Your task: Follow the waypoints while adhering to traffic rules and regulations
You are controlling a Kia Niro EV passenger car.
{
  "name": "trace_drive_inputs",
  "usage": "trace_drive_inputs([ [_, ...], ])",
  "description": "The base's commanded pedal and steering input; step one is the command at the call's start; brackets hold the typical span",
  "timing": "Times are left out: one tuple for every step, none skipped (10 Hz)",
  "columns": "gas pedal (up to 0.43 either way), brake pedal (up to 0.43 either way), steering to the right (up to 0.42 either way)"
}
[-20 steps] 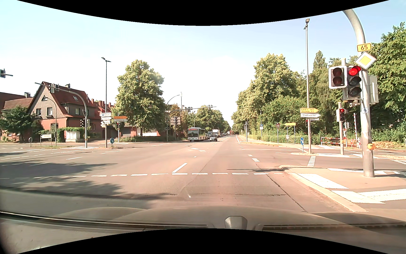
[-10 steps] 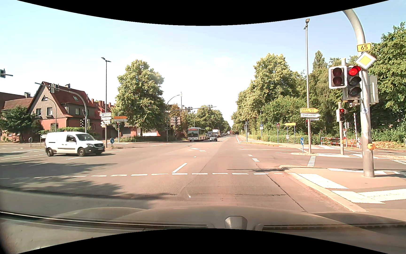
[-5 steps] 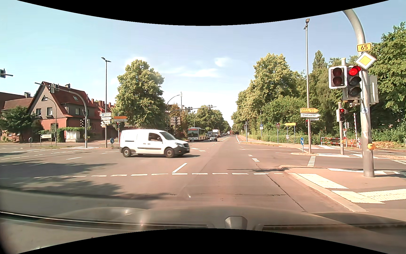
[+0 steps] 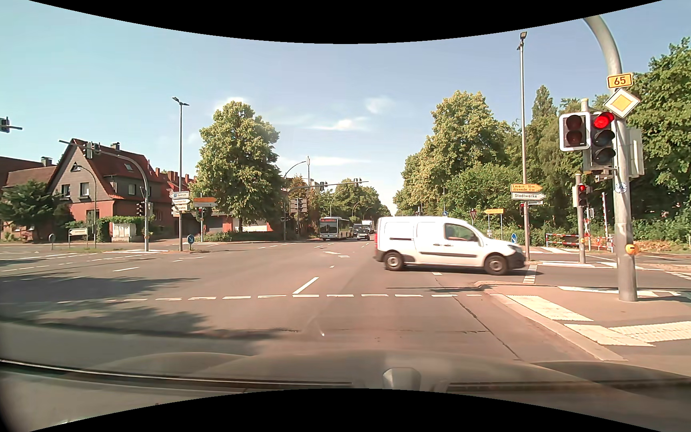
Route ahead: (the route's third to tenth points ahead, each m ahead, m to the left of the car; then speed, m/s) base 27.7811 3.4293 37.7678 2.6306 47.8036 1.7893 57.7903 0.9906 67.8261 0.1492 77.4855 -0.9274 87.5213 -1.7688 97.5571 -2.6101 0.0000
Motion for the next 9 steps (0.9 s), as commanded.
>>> trace_drive_inputs([
  [0.0, 0.28, 0.016],
  [0.0, 0.28, 0.016],
  [0.0, 0.28, 0.016],
  [0.0, 0.28, 0.016],
  [0.0, 0.28, 0.016],
  [0.0, 0.28, 0.016],
  [0.0, 0.28, 0.016],
  [0.0, 0.28, 0.016],
  [0.0, 0.28, 0.016],
])
